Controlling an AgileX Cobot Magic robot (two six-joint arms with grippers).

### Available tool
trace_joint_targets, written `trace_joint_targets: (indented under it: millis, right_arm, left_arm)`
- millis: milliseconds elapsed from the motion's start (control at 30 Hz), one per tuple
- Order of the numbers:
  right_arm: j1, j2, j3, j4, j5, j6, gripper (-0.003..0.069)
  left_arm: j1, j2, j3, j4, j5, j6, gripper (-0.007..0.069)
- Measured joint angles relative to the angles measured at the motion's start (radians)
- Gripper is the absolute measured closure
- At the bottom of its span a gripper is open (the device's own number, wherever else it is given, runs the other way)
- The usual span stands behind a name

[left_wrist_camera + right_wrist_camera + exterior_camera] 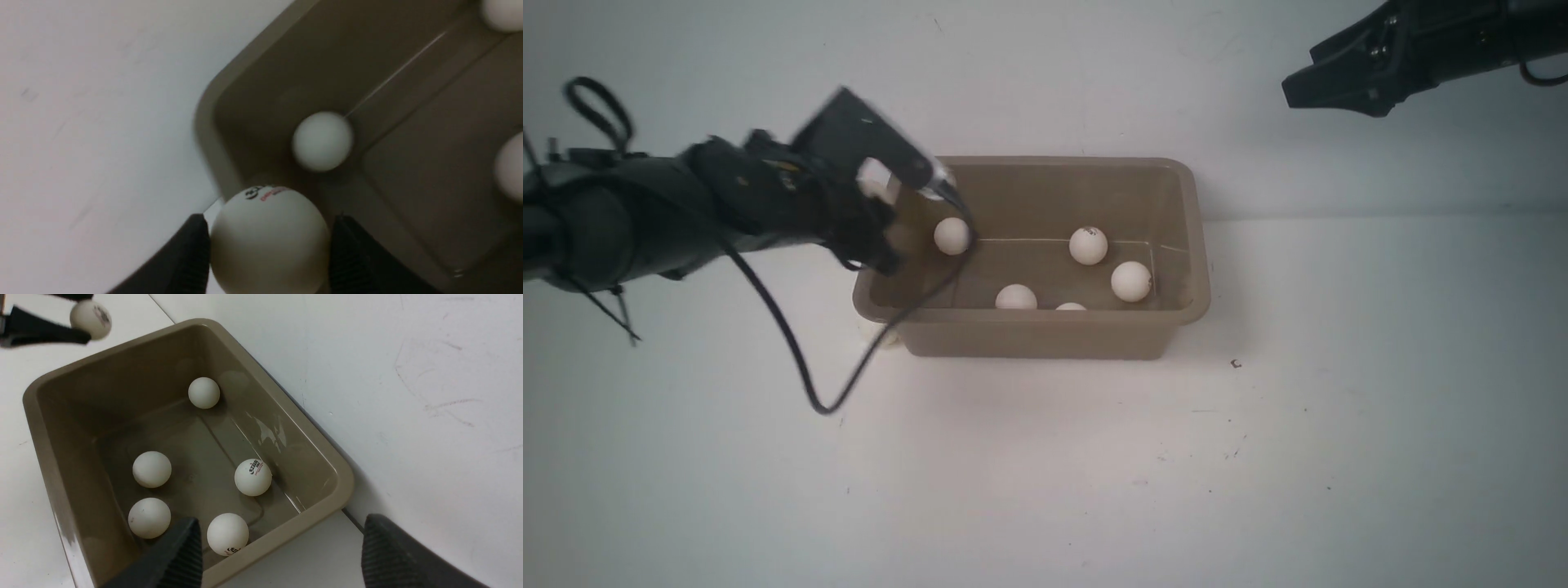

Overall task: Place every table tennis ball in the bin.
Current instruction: Use the left arm to put the table tennis ball into the box

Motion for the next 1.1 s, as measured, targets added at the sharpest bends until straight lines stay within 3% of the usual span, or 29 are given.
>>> trace_joint_targets:
  millis: [233,567,767,1100]
  right_arm:
    - [0.000,0.000,0.000,0.000,0.000,0.006,0.0183]
    - [0.000,0.000,0.000,0.001,0.001,0.013,0.0183]
    - [0.000,0.000,0.000,0.003,0.008,0.015,0.0183]
    - [0.000,0.000,0.000,0.012,0.013,0.015,0.0183]
  left_arm:
    - [-0.126,0.000,0.000,0.032,-0.064,0.050,0.0291]
    - [-0.129,0.018,0.000,0.032,-0.079,0.015,0.0291]
    - [-0.129,0.033,0.000,0.031,-0.113,-0.006,0.0177]
    - [-0.129,0.006,0.000,-0.011,-0.167,-0.102,0.0156]
